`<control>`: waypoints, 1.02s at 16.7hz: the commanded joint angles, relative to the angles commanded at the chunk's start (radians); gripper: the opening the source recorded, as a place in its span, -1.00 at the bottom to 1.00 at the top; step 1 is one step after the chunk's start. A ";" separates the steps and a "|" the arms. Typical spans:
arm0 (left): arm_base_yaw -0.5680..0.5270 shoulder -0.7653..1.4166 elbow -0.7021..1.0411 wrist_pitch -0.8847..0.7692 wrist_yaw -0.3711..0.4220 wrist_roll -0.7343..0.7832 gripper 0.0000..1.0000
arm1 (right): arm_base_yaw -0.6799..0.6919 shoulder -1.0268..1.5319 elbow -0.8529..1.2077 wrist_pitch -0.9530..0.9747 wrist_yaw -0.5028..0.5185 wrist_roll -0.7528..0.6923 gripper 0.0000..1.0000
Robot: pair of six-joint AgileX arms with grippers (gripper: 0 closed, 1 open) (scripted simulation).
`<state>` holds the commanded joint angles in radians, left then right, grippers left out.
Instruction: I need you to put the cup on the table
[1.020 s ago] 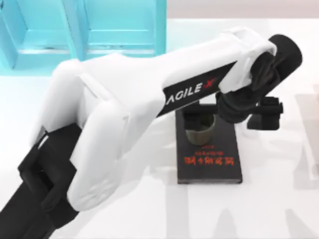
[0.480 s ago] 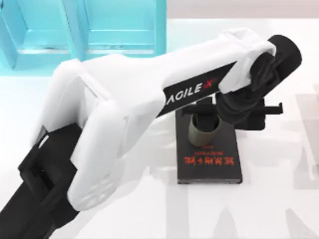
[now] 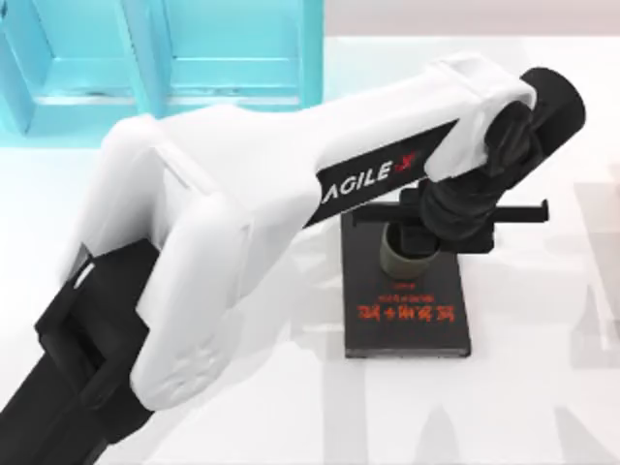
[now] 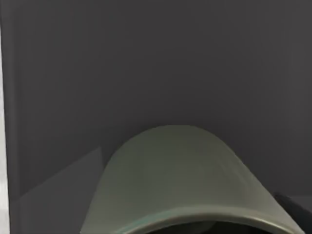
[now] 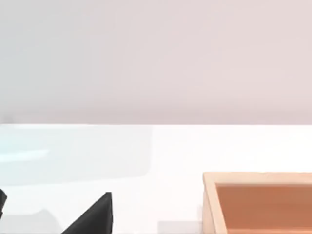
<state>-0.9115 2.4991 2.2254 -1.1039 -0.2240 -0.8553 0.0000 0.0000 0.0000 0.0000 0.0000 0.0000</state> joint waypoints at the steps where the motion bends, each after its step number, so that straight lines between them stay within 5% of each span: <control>1: 0.000 0.000 0.000 0.000 0.000 0.000 -1.00 | 0.000 0.000 0.000 0.000 0.000 0.000 1.00; 17: -0.005 0.026 0.250 -0.223 0.000 0.000 -1.00 | 0.000 0.000 0.000 0.000 0.000 0.000 1.00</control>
<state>-0.9163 2.5253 2.4751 -1.3270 -0.2241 -0.8552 0.0000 0.0000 0.0000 0.0000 0.0000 0.0000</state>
